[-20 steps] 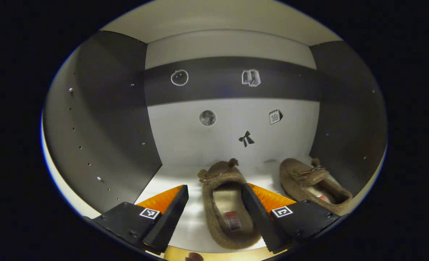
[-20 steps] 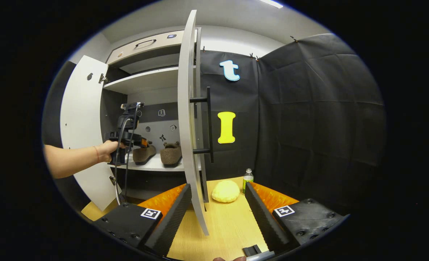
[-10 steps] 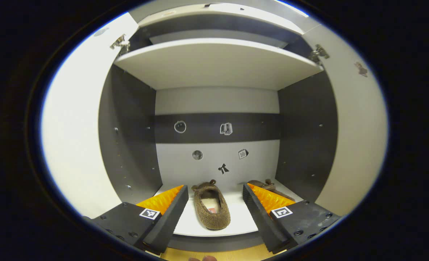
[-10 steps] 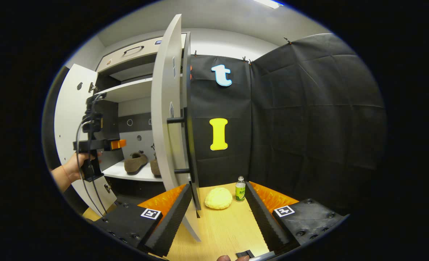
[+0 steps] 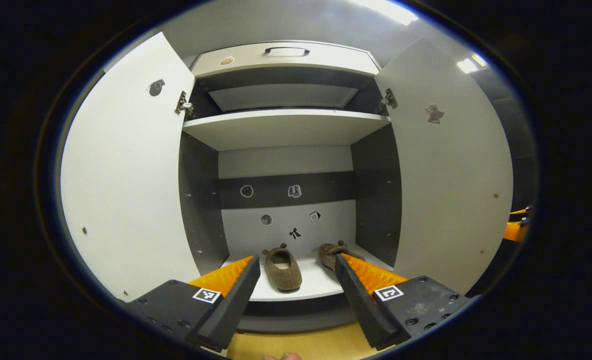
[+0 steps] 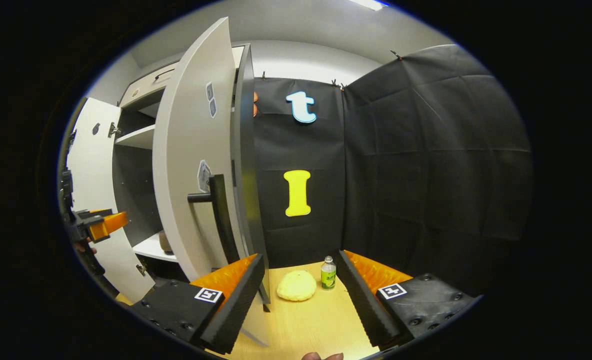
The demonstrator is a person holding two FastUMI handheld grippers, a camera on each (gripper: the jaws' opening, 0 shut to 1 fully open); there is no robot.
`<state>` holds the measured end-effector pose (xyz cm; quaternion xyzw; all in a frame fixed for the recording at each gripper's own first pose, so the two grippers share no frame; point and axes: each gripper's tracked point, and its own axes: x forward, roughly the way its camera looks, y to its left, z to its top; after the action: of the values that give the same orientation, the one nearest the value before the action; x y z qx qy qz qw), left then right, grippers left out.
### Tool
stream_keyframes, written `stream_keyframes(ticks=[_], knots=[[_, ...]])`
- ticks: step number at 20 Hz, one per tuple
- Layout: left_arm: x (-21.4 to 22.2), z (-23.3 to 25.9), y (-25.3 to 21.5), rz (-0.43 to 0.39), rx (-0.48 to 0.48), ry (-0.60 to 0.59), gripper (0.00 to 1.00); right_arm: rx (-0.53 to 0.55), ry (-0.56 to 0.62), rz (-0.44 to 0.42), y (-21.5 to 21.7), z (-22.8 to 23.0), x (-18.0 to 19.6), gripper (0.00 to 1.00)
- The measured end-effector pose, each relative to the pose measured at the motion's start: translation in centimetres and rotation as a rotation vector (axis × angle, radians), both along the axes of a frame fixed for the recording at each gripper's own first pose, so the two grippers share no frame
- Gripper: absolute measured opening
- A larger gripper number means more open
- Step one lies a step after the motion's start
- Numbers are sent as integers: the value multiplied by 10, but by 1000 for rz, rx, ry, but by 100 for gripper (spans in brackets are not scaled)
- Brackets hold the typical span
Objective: Grab one shoe with the right hand and put it into the shoe cabinet, grab the other shoe with the left hand and put it into the shoe cabinet; then close the right door with the right hand and the left door with the left hand.
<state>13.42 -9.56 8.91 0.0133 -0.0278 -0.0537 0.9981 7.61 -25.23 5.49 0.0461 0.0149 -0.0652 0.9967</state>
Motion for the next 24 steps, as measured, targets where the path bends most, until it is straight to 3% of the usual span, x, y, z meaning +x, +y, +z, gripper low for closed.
stream_keyframes(ticks=[8,17,24], knots=[[-66,-21,5,-16,-29,65,96,-12,-22,20,6,10,14,97],[-93,-34,28,-19,-25,84,96,26,-29,14,14,7,12,97],[-104,-37,56,-17,-24,83,96,67,-37,42,65,5,4,98]])
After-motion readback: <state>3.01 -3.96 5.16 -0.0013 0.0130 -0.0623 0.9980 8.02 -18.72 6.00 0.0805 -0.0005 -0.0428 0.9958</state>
